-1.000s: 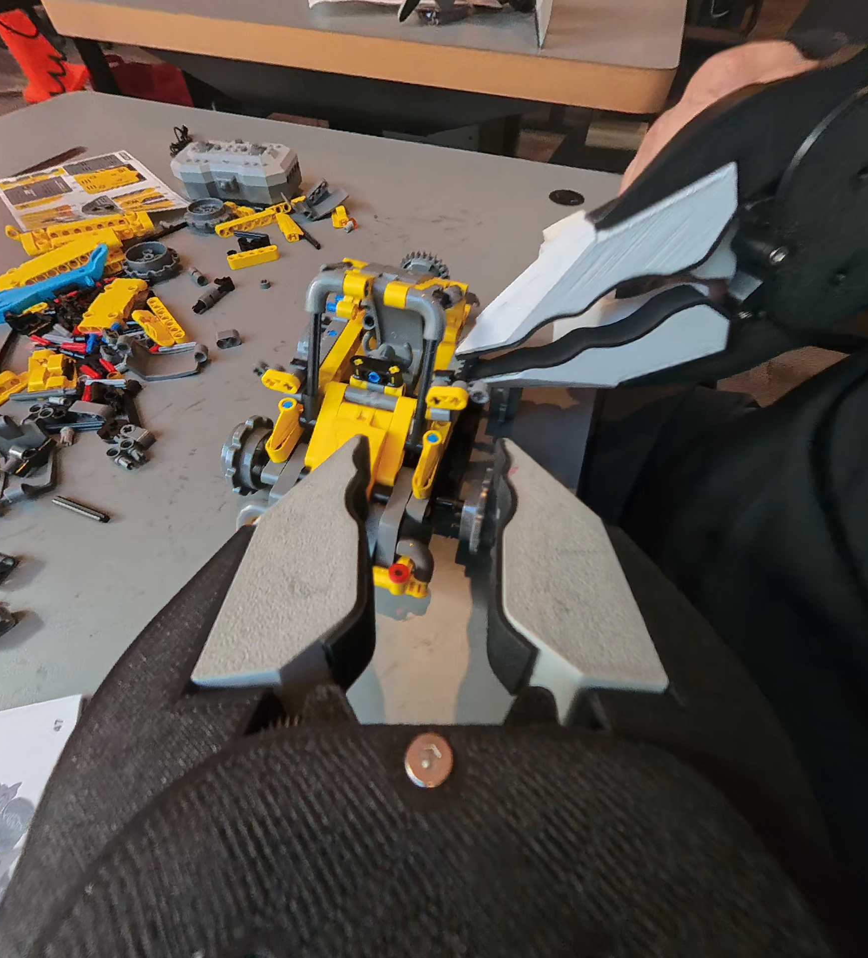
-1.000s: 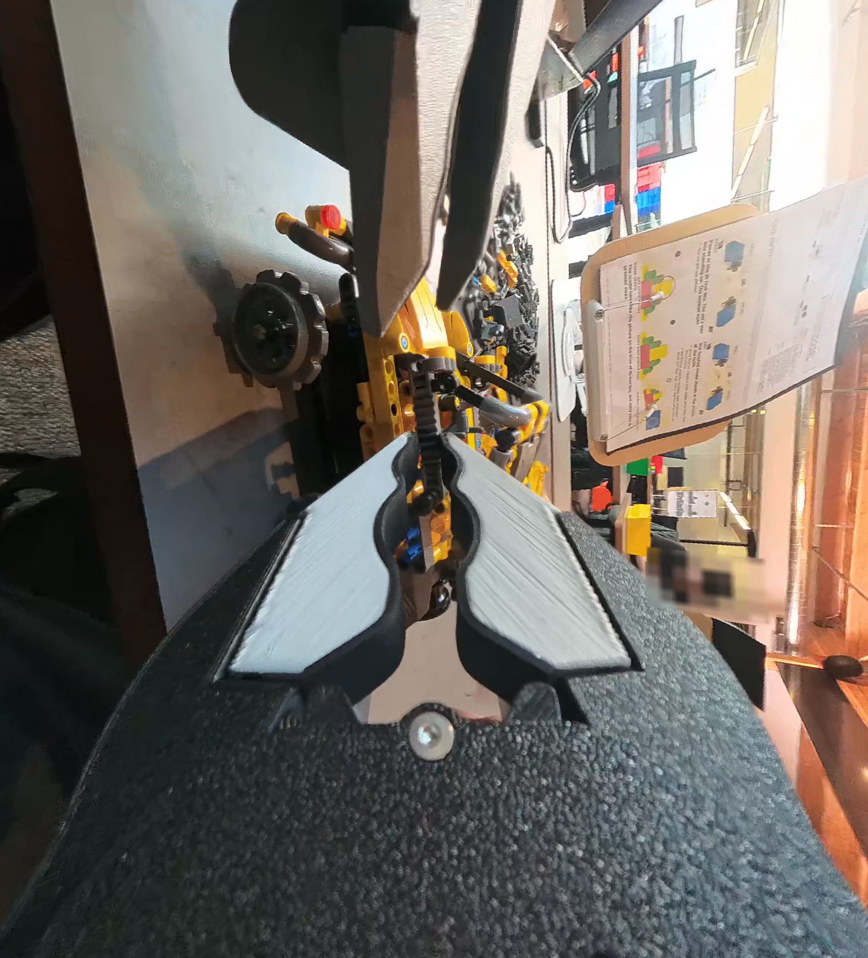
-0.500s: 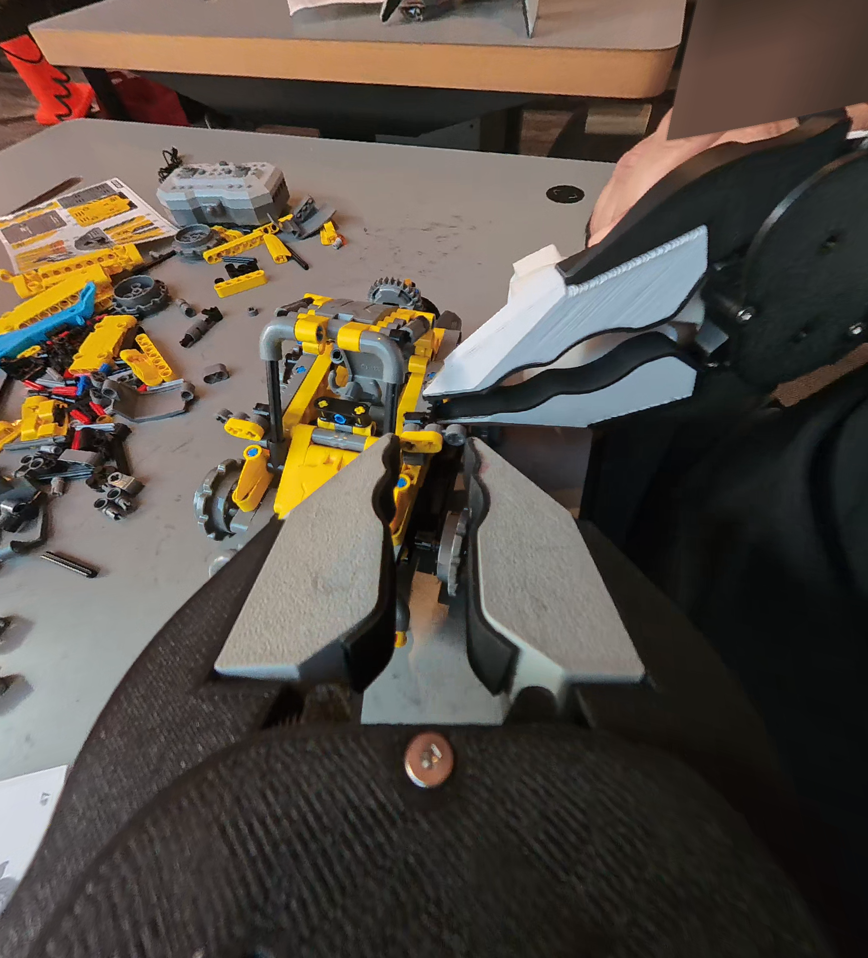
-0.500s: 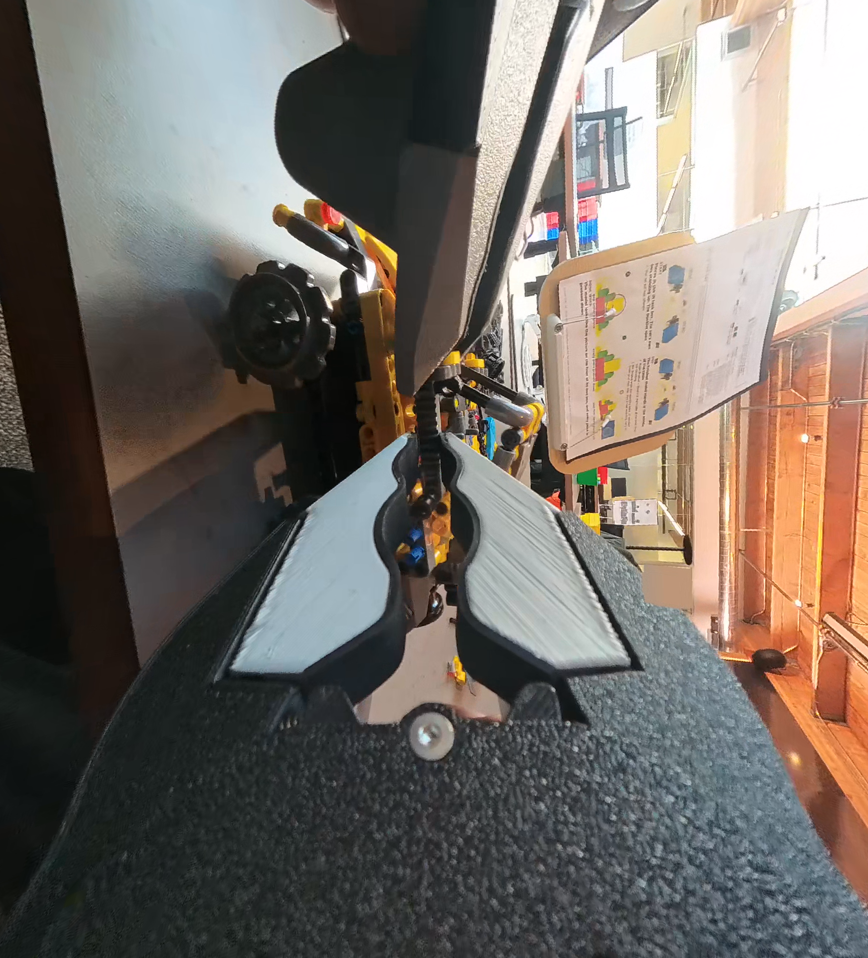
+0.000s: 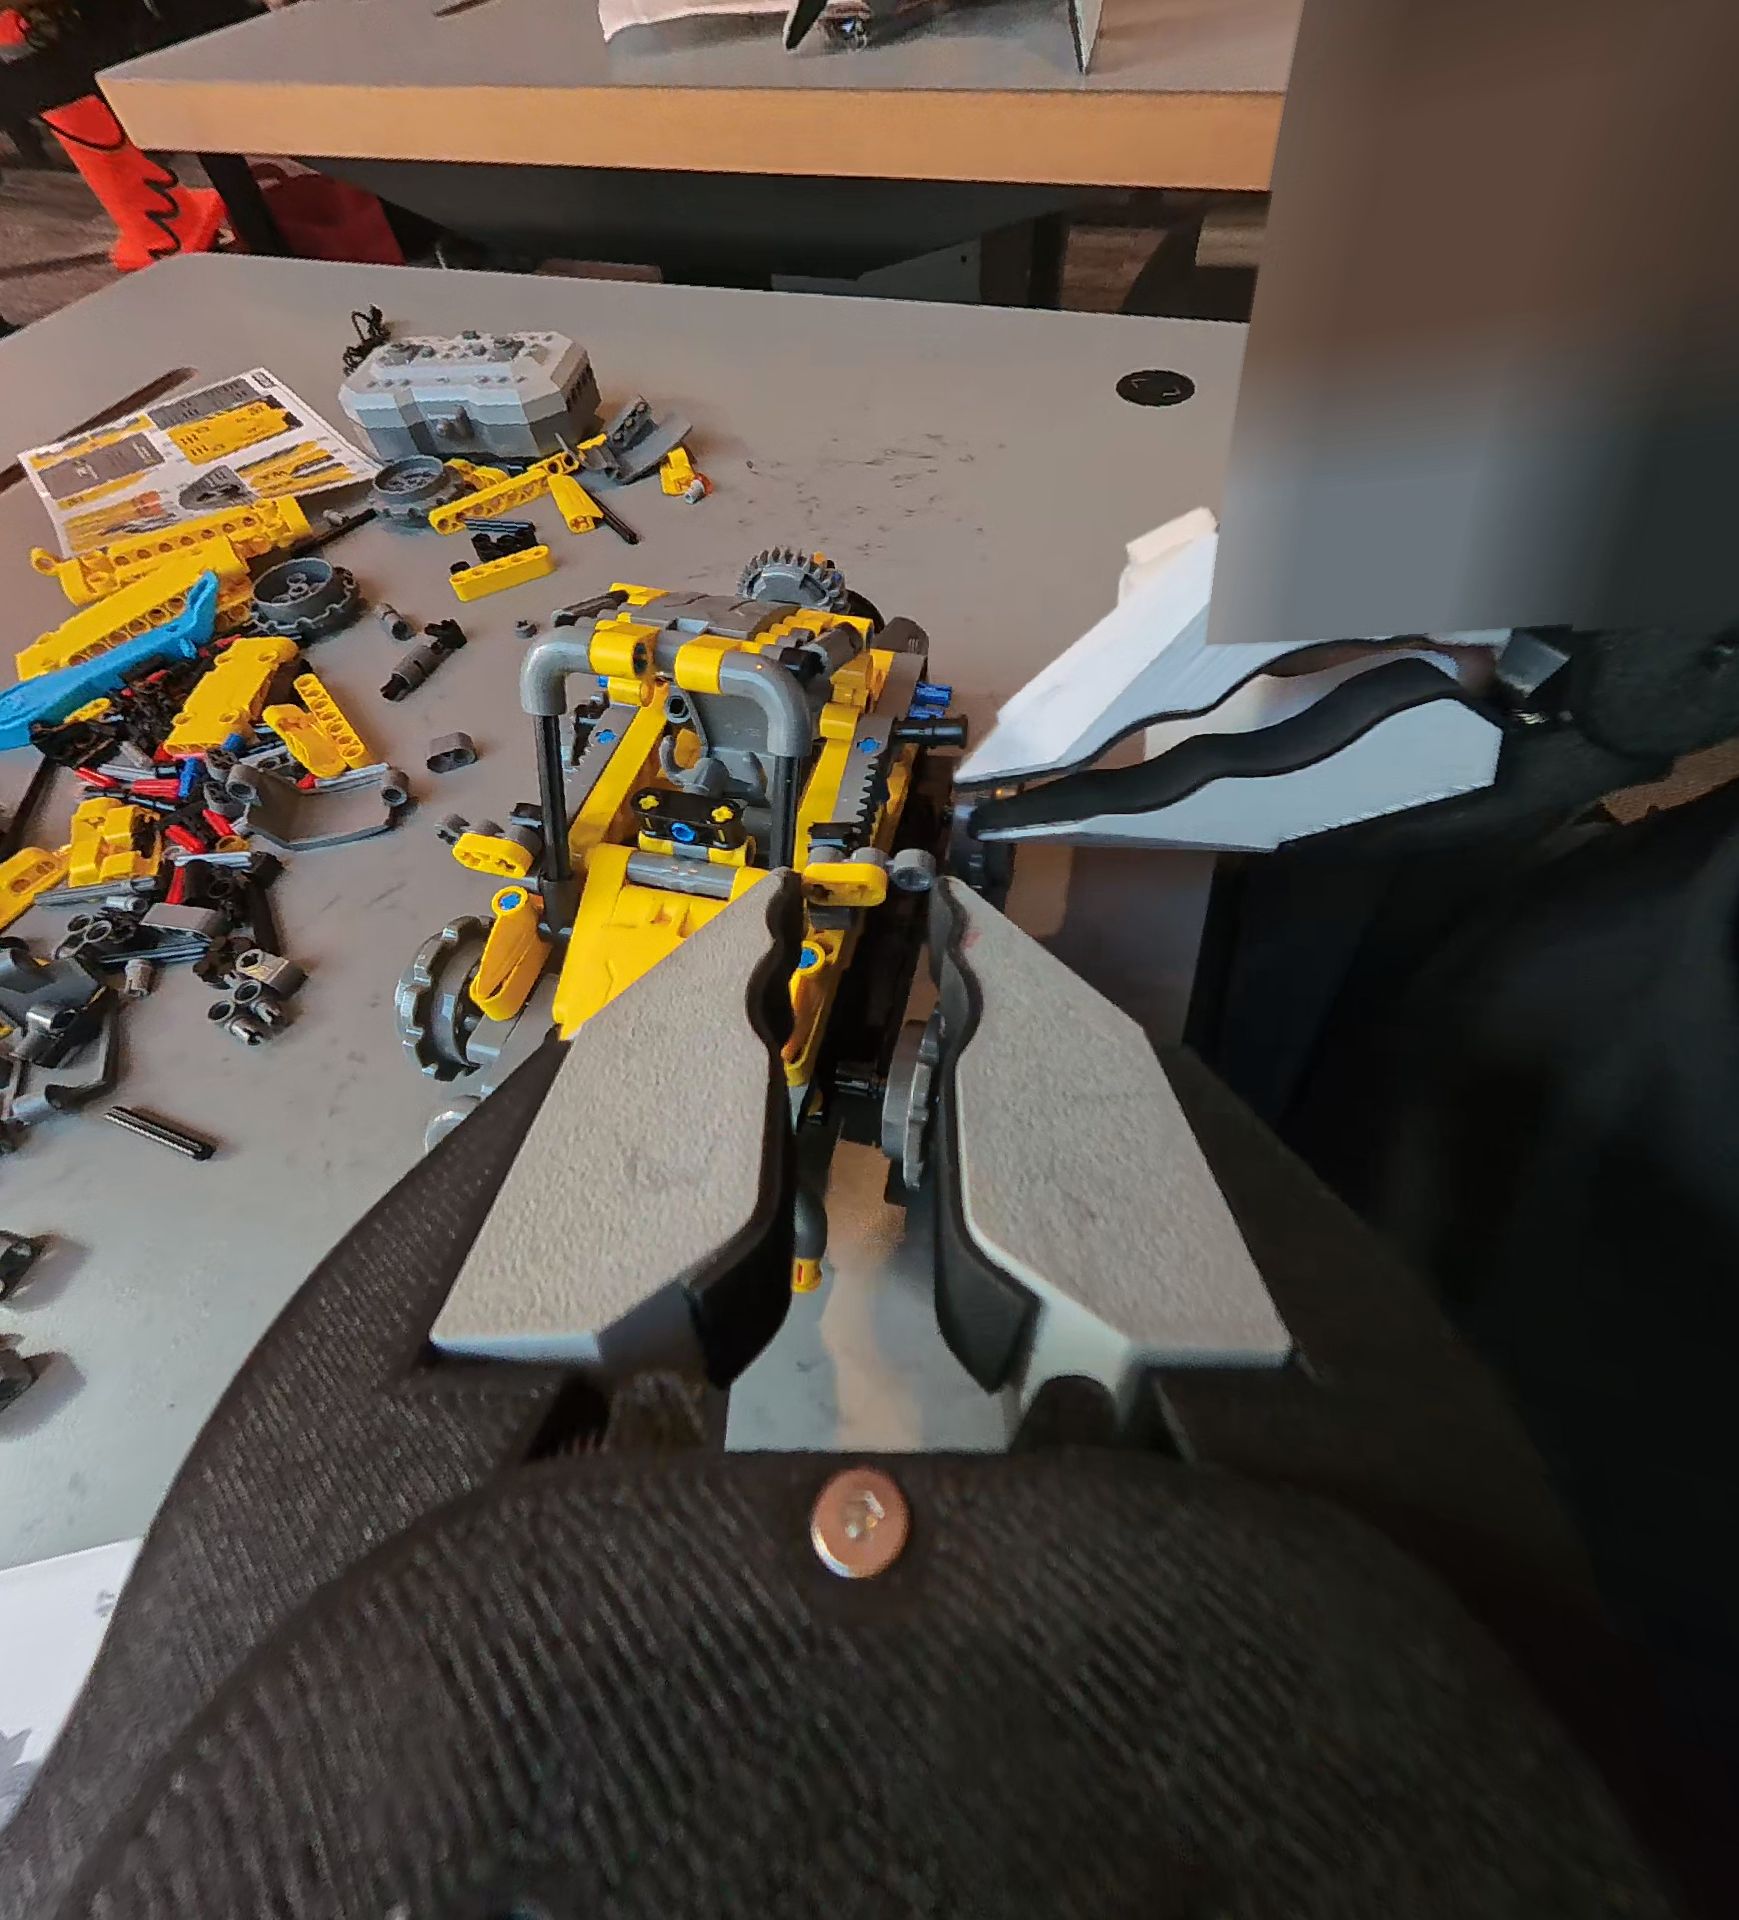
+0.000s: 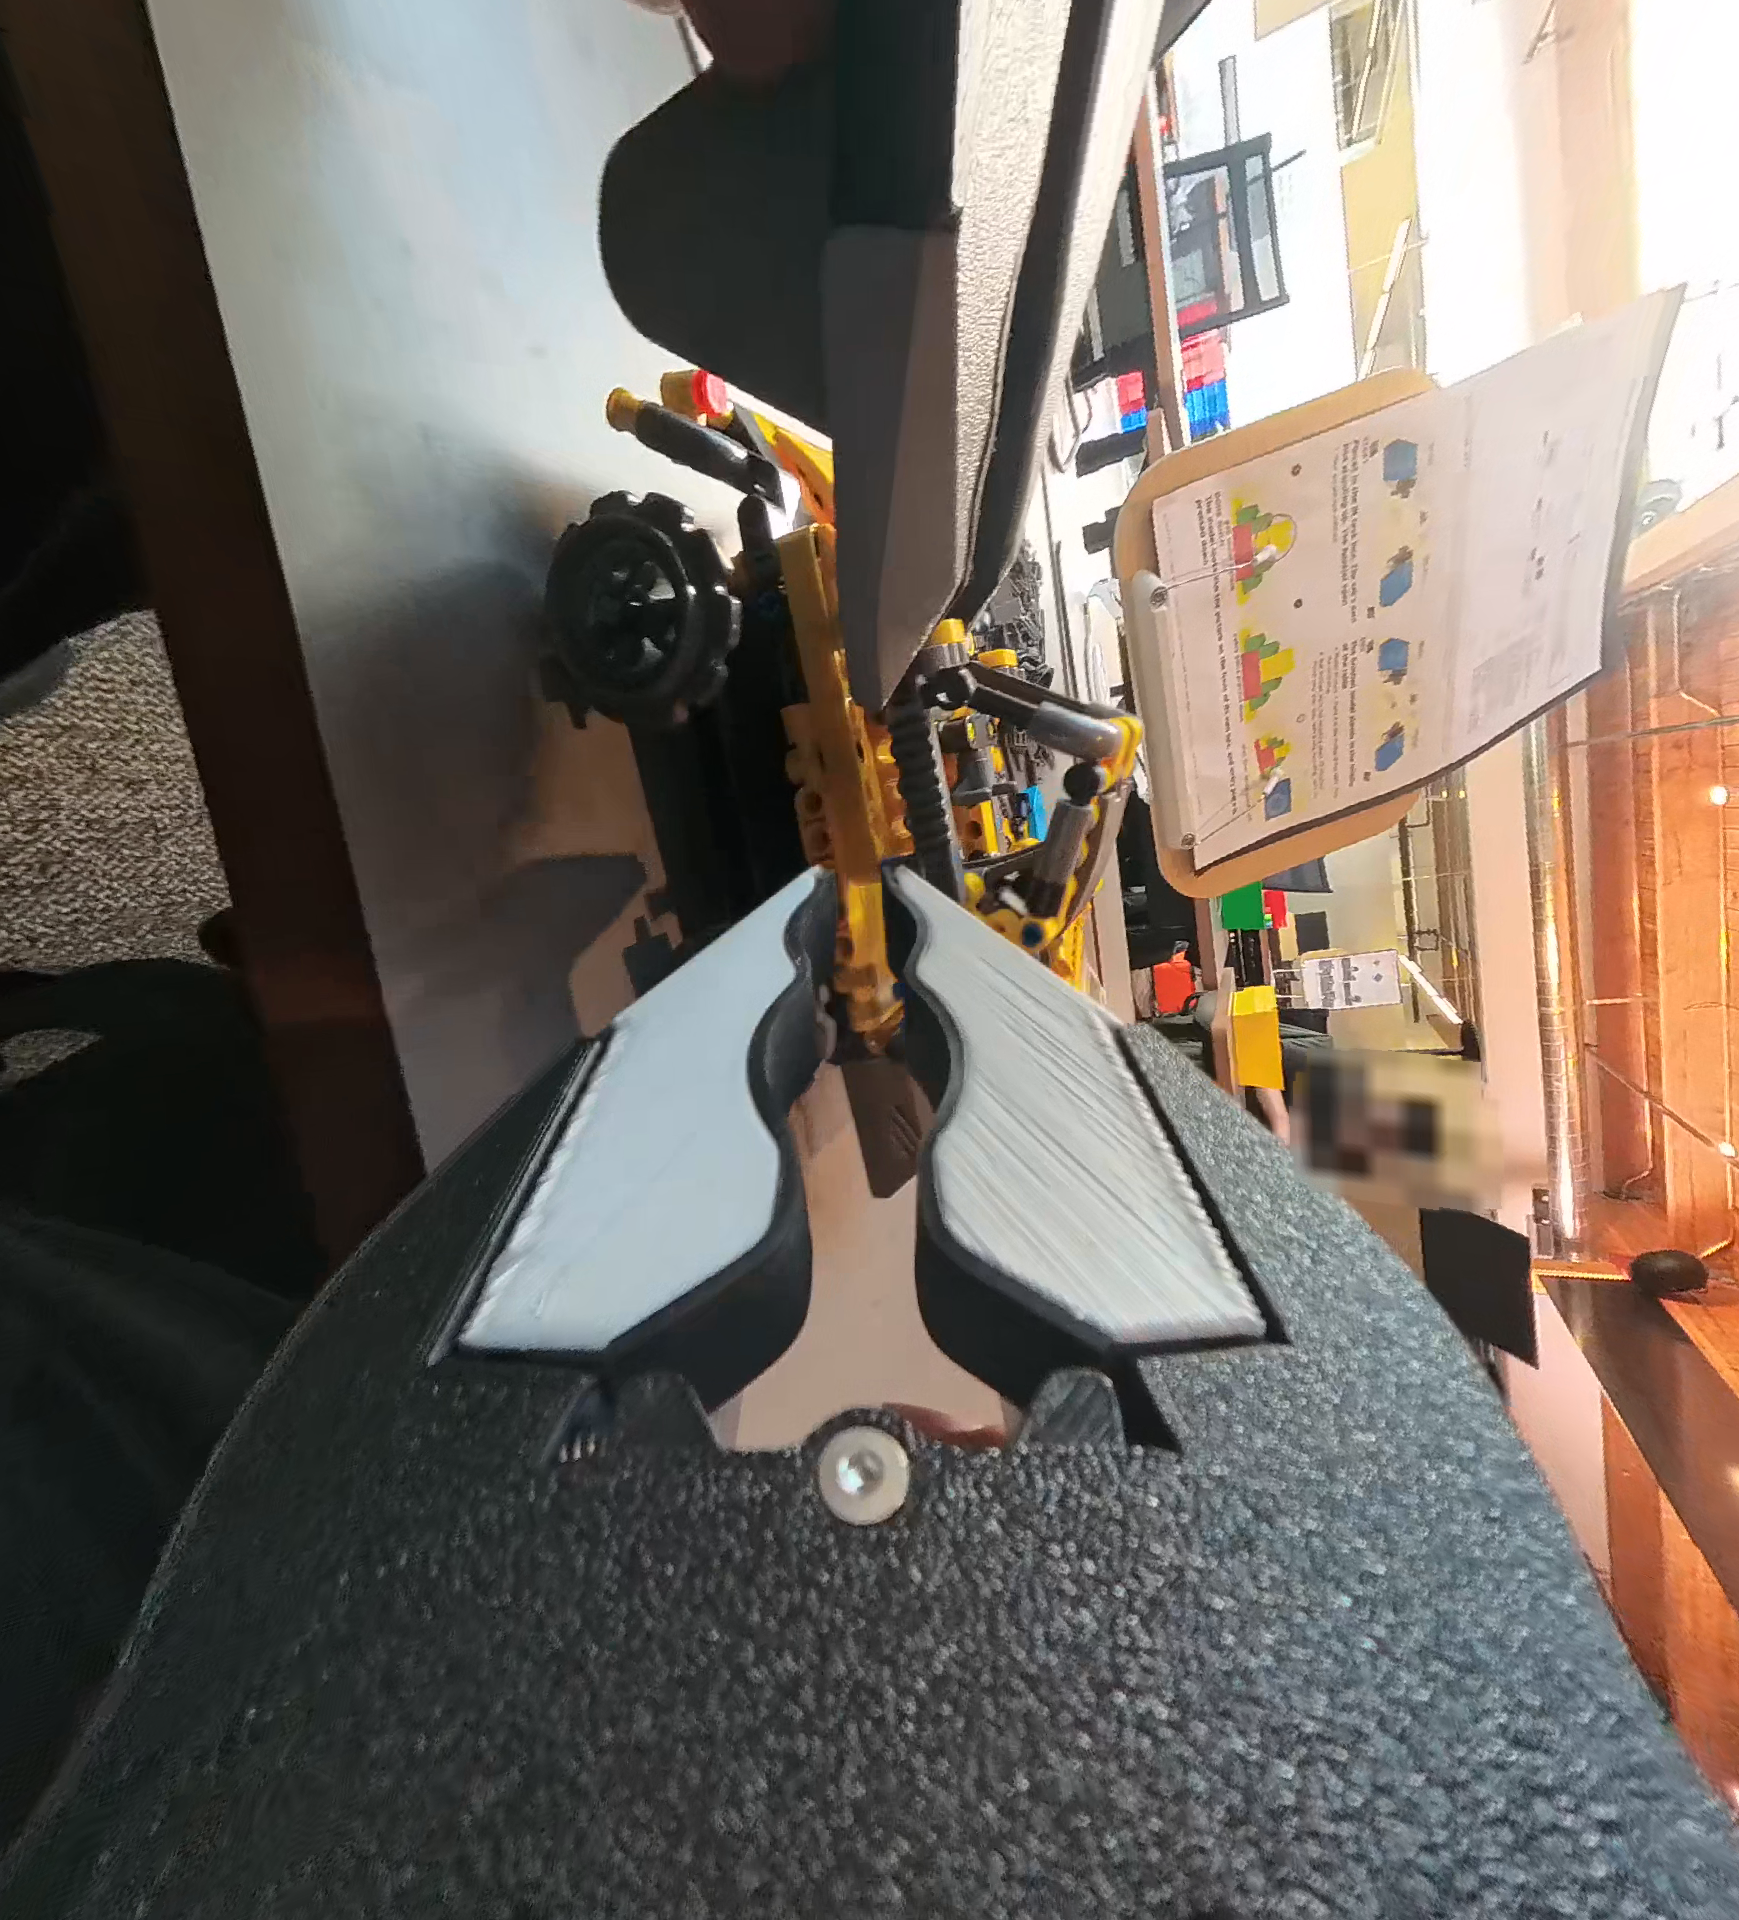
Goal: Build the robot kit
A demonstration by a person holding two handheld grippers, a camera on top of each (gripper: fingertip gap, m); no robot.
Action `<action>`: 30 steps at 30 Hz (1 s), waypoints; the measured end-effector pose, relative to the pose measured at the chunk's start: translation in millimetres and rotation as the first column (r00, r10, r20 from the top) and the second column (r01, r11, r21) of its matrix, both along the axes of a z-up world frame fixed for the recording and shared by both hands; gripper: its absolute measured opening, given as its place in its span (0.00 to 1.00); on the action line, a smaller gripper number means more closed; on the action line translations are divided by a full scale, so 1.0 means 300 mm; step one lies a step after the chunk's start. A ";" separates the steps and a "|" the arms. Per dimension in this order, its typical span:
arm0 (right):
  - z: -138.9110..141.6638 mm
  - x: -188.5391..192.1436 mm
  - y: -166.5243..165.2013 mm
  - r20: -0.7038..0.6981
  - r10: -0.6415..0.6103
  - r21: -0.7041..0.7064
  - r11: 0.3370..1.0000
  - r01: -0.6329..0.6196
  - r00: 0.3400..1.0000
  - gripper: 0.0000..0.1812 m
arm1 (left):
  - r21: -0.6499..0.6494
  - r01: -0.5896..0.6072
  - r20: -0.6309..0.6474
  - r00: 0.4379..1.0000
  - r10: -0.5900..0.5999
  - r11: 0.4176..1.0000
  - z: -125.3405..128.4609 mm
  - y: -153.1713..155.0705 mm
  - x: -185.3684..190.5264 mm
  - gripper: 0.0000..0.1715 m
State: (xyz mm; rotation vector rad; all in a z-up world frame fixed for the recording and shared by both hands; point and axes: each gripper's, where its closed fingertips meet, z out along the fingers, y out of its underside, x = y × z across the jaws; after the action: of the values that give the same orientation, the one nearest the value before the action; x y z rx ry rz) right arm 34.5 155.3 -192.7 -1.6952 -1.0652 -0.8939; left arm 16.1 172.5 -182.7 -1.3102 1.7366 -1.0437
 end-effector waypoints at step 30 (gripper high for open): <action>0.054 0.026 0.039 -0.043 -0.024 0.033 0.999 0.026 0.999 0.07 | 0.162 0.035 -0.030 0.999 -0.030 0.986 -0.016 0.012 0.005 0.13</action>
State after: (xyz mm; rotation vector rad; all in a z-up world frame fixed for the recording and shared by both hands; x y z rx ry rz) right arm 42.4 167.2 -176.6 -1.6961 -0.9978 -0.8830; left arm 17.7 176.2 -187.5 -1.2028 1.8285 -0.8855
